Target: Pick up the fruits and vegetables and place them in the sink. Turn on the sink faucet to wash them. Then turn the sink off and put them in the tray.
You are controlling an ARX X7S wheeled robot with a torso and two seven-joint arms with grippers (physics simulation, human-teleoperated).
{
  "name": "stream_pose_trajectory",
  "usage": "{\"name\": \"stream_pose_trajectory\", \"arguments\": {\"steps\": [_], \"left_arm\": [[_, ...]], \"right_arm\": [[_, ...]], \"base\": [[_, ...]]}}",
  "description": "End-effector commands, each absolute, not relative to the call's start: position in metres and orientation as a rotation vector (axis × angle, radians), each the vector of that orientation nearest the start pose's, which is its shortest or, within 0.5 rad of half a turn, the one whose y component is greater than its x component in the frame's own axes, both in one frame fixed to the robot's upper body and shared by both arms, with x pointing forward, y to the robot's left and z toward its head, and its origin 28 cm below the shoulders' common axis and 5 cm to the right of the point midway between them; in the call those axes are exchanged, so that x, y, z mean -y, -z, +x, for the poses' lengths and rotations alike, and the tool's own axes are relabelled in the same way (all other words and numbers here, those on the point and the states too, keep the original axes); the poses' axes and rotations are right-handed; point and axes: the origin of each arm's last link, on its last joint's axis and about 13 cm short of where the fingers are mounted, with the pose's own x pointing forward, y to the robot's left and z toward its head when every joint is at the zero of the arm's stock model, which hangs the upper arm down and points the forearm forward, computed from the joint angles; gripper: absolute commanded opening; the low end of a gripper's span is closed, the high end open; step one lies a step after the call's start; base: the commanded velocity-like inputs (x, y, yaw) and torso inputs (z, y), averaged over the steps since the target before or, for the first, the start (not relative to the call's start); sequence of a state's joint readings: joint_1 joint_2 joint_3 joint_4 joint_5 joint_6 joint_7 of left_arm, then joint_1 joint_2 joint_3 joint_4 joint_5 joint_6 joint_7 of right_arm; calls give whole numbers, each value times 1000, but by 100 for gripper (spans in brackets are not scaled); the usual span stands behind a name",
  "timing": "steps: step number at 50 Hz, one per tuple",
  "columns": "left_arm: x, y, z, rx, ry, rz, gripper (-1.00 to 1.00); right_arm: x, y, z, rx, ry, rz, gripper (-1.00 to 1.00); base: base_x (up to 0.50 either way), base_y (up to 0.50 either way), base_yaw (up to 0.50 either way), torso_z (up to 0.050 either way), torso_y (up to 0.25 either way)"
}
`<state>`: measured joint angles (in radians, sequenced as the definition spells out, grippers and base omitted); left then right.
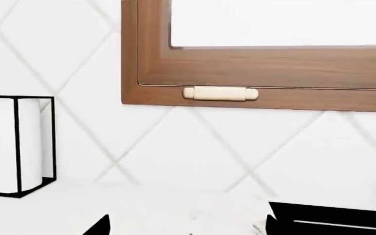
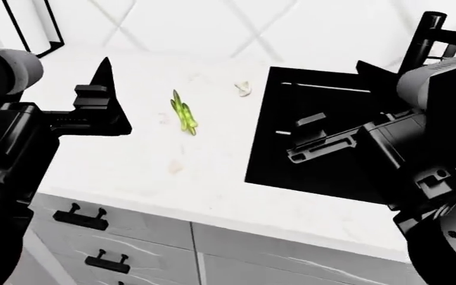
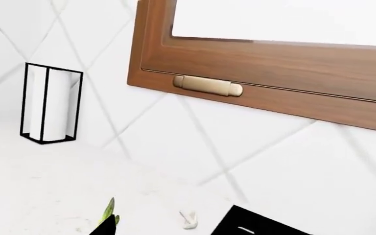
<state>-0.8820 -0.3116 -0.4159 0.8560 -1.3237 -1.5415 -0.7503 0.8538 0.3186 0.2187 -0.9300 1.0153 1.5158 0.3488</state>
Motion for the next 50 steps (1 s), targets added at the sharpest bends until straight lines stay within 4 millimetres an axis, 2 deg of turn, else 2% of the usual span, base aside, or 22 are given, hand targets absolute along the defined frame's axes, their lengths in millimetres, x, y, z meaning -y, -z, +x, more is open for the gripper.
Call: {"name": "stream_pose_trajectory", "arguments": {"steps": [1,19,29,36,50], "left_arm": [[-239,-283,192,230,91,-44,100],[-240,-291,188,194,111,-25,100],[-239,-291,188,191,111,-15,100],[-238,-290,189,186,115,-5,100],[-232,-285,185,171,147,18,100]], "right_arm": [[117,-289,204,252,-317,-105,100],[123,-296,206,194,-276,-149,100],[126,-291,206,175,-260,-168,100],[128,-290,206,163,-247,-168,100],[122,-295,216,131,-264,-123,100]], "base": [[489,106,0,0,15],[489,106,0,0,1],[322,84,0,0,1],[157,360,0,0,0],[24,9,0,0,1]]}}
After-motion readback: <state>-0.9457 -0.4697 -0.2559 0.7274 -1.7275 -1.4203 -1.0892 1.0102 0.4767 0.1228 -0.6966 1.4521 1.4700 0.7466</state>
